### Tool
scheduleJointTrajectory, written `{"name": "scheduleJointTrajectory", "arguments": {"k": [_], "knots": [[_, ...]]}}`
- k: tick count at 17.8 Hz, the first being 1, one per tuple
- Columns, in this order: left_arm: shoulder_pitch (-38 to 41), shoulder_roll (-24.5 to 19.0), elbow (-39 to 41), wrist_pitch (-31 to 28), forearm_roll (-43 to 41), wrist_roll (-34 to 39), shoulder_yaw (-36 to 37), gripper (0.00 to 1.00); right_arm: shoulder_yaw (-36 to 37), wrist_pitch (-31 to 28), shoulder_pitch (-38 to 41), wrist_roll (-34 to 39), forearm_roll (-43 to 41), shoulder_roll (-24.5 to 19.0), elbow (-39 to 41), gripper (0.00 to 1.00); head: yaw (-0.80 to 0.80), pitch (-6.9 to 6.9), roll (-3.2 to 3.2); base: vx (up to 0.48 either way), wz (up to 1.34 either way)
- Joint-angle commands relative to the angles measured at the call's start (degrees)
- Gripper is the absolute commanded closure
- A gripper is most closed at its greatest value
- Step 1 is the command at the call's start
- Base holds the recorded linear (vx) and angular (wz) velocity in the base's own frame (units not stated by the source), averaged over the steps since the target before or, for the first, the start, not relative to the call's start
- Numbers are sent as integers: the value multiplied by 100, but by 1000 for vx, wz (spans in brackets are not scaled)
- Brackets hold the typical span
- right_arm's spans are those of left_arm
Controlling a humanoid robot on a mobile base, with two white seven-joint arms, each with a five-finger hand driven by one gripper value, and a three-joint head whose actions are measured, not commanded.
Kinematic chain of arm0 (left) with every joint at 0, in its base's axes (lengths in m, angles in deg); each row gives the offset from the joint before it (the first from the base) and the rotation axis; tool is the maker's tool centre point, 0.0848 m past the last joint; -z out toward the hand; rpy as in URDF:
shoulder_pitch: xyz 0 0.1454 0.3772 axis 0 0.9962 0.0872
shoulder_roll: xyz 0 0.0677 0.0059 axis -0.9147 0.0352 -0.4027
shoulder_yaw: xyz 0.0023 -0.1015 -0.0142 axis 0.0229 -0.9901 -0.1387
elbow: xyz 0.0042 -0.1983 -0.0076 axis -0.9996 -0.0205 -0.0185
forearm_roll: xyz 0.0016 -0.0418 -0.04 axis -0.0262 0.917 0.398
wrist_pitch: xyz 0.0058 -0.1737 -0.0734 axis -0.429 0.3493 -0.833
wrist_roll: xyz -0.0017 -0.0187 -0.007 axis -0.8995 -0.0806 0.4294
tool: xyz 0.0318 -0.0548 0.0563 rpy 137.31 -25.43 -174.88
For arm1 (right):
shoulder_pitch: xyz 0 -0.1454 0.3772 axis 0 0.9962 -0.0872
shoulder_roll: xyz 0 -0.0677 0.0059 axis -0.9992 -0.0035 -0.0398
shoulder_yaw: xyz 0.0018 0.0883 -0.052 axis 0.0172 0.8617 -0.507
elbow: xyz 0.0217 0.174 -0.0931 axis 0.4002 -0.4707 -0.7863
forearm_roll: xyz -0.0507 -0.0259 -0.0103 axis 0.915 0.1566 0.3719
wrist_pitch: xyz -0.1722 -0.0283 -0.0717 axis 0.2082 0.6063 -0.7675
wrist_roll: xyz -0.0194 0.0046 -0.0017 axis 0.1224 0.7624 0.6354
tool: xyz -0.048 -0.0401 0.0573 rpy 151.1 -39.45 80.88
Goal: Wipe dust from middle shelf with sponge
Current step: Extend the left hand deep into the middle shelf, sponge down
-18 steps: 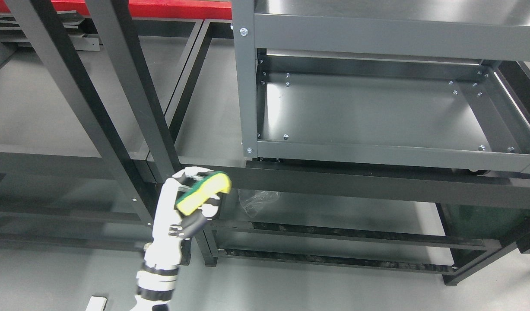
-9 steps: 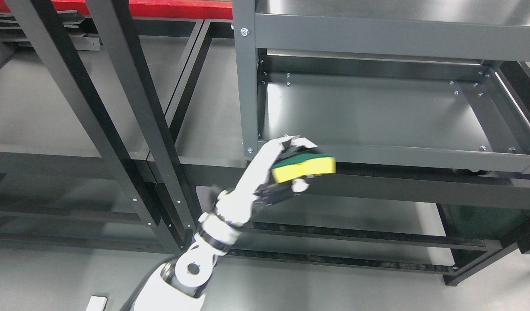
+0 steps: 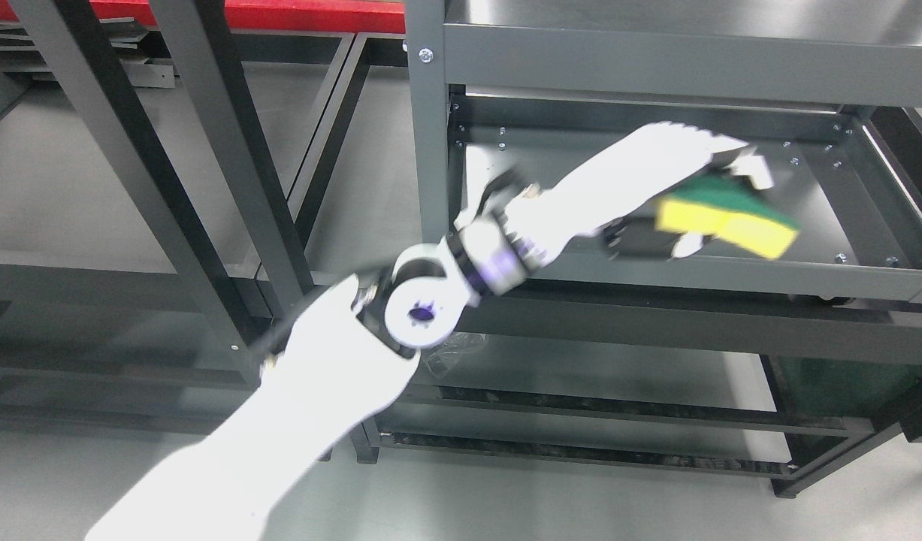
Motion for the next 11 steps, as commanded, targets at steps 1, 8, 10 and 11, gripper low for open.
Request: {"name": "scheduleJointTrajectory", "arguments": {"k": [1,8,10,11], "knots": [[-2598,-100,-1373,-6,-862,-256,1421,100,-8,-4,0,-4,0,100,100,0,0,0,0,0,0],[-3120,-100,-1444,81,-2471,-283,1421,100,1,-4,0,-4,0,100,100,0,0,0,0,0,0],[-3120,-100,-1531,151,-2665,-274,1430,100,1,-4,0,-4,0,100,100,0,0,0,0,0,0],[-3120,-100,-1645,248,-2736,-265,1430,100,1,-4,0,-4,0,100,100,0,0,0,0,0,0]]}}
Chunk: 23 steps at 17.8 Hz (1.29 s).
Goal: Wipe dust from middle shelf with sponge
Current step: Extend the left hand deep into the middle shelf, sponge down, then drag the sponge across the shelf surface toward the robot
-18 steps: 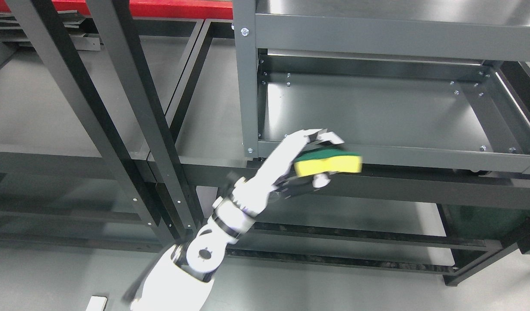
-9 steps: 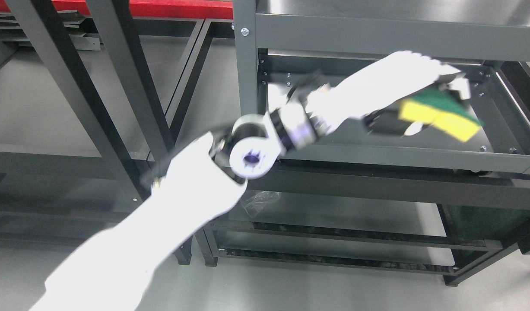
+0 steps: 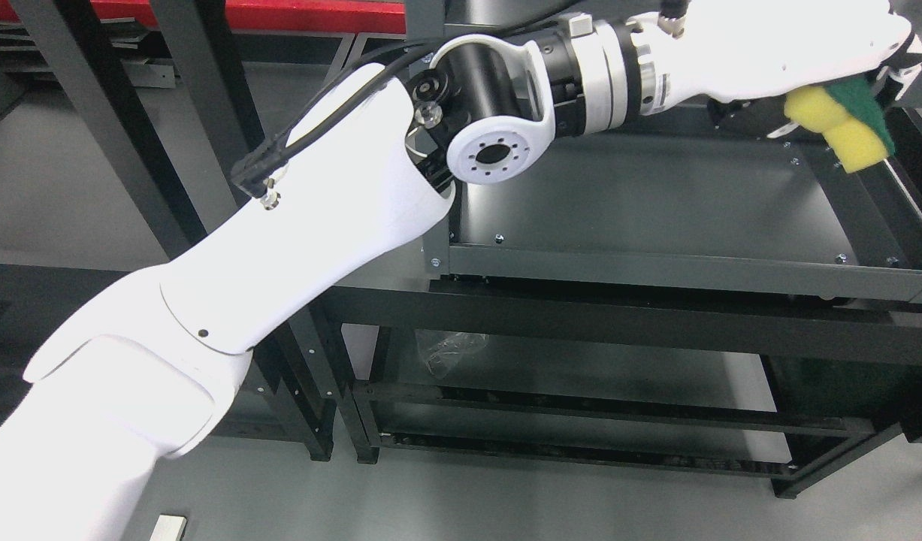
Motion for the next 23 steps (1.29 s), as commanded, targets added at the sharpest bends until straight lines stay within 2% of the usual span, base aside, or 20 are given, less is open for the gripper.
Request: {"name": "scheduleJointTrajectory", "arguments": {"k": [1,4,8,12,16,19,23], "knots": [[-481,-101,-801,246,-871,19,522,100,1,-4,0,-4,0,100,100,0,0,0,0,0,0],[-446,-101,-828,404,-880,19,146,100,1,-4,0,-4,0,100,100,0,0,0,0,0,0],[-270,-101,-601,1036,-889,-95,-399,100,1,-4,0,-4,0,100,100,0,0,0,0,0,0],[378,-685,251,1607,-854,-1007,-1242,100,1,-4,0,-4,0,100,100,0,0,0,0,0,0],[1110,-1186,665,2681,-845,-1799,-2796,100,1,-4,0,-4,0,100,100,0,0,0,0,0,0],[1215,-1336,815,2681,-766,-2160,-3633,100,-8,-4,0,-4,0,100,100,0,0,0,0,0,0],[1409,-1661,1052,2681,-257,-2486,-3899,100,1,-4,0,-4,0,100,100,0,0,0,0,0,0]]}}
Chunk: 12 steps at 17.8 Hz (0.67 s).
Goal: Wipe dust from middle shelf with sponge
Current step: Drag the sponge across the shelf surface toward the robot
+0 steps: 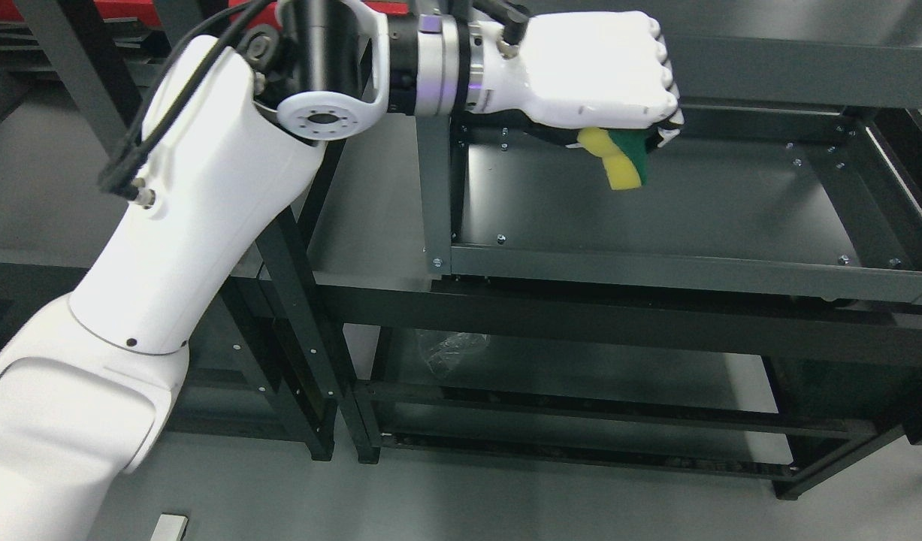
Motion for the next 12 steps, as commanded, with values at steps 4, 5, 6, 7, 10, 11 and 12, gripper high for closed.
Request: {"name": "scheduleJointTrajectory", "arguments": {"k": [4,5,6,7,10,11,12], "knots": [[627,-89,630,53,390,-232,-1502,100,1,-39,1,-2,0,100,100,0,0,0,0,0,0],[707,236,577,53,319,-241,-1326,100,1,-39,1,-2,0,100,100,0,0,0,0,0,0],[743,501,463,53,179,-224,-1194,100,1,-39,1,-2,0,100,100,0,0,0,0,0,0],[752,764,288,53,-48,-171,-1088,100,1,-39,1,-2,0,100,100,0,0,0,0,0,0],[682,764,-222,53,-411,205,-502,100,1,-39,1,-2,0,100,100,0,0,0,0,0,0],[638,764,-232,53,-428,538,-185,100,1,-39,1,-2,0,100,100,0,0,0,0,0,0],[629,764,-206,53,-428,881,210,100,1,-39,1,-2,0,100,100,0,0,0,0,0,0]]}}
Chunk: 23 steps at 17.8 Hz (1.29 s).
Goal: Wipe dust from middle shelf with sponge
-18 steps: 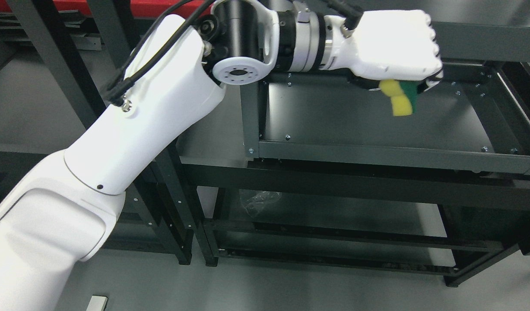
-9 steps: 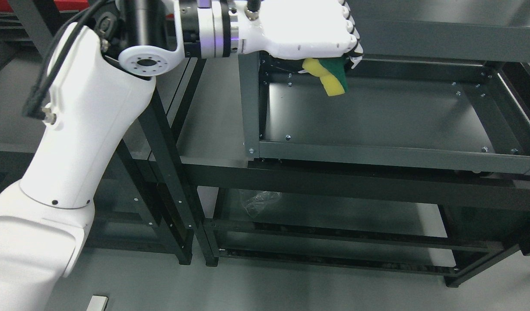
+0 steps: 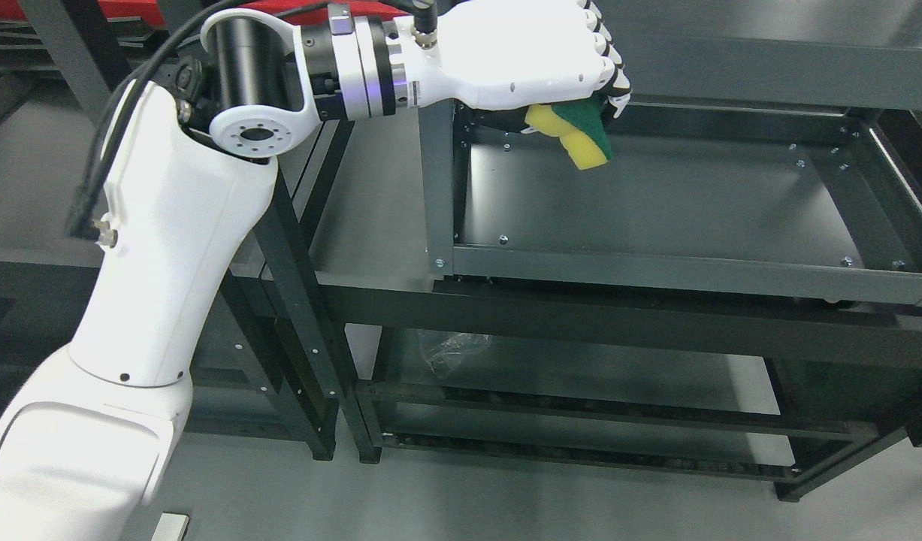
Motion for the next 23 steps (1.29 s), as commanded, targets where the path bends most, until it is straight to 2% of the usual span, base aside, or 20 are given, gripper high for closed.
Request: {"name": "scheduleJointTrajectory", "arguments": {"k": [1,4,7,11,17,21,23], "knots": [[23,482,-339,-101,-270,925,1269,100,1,-1,0,-3,0,100,100,0,0,0,0,0,0],[14,482,-321,-681,-243,1656,2140,100,-8,-1,0,-3,0,100,100,0,0,0,0,0,0],[5,482,-321,-1515,-243,2296,3000,100,1,-1,0,-3,0,100,100,0,0,0,0,0,0],[14,482,-321,-2589,-33,3677,3952,100,1,-1,0,-3,0,100,100,0,0,0,0,0,0],[23,482,-41,-3196,721,4363,4269,100,1,-1,0,-3,0,100,100,0,0,0,0,0,0],[58,482,119,-3180,1144,4812,4269,100,1,-1,0,-3,0,100,100,0,0,0,0,0,0],[372,482,101,-3162,1504,4795,4331,100,1,-1,0,-3,0,100,100,0,0,0,0,0,0]]}}
